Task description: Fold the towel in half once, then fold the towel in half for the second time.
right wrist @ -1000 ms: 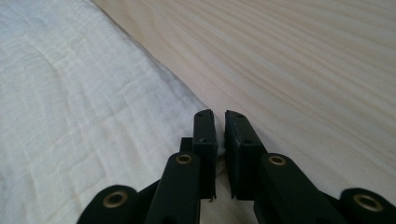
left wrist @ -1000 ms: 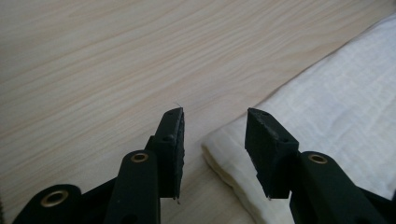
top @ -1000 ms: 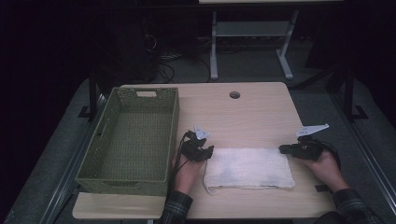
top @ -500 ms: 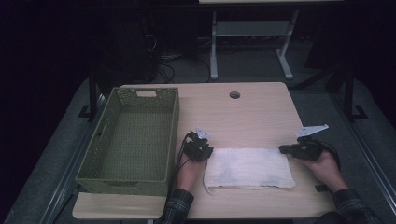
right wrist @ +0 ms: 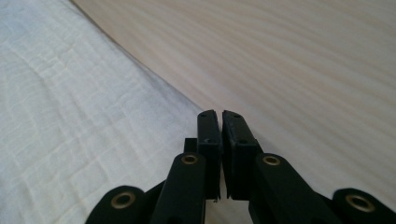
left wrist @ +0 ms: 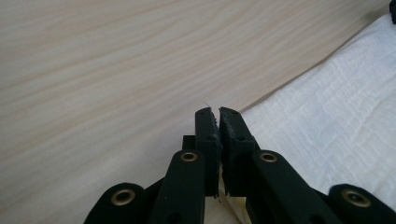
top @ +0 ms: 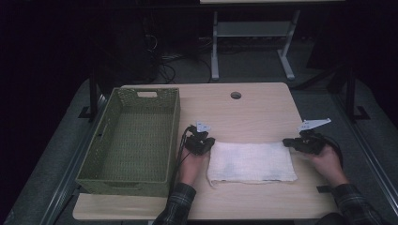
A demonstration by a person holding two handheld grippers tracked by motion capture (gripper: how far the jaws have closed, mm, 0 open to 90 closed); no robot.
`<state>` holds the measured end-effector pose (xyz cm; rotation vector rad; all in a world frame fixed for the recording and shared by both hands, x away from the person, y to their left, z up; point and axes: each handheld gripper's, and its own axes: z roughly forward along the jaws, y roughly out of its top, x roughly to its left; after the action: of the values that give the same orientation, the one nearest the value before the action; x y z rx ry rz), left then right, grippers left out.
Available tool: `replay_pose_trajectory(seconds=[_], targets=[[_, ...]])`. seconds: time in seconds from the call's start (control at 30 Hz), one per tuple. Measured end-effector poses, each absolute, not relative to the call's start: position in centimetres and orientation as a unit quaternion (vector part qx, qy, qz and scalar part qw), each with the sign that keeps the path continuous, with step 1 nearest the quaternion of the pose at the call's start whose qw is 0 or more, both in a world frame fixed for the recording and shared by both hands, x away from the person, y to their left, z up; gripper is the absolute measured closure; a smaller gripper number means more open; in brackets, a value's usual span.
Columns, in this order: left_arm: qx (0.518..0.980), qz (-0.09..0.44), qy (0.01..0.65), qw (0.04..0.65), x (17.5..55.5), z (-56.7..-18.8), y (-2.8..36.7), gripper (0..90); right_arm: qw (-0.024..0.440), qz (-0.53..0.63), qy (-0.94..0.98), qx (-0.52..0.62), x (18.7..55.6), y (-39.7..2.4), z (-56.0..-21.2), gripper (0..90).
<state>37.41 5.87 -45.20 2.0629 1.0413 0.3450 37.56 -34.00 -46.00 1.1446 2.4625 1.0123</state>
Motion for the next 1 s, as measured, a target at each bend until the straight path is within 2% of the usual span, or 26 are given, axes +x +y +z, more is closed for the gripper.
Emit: replay_pose_trajectory(seconds=[0.33,1.0], targets=[[0.804,0.153,0.411,0.402,39.5,-44.5,5.6,86.1,0.136,0.353,0.832,0.406,40.0,-34.4,-45.7,85.8],[0.797,0.164,0.39,0.431,37.1,-42.8,6.4,86.2,0.142,0.385,0.825,0.389,37.7,-34.8,-44.1,85.8]])
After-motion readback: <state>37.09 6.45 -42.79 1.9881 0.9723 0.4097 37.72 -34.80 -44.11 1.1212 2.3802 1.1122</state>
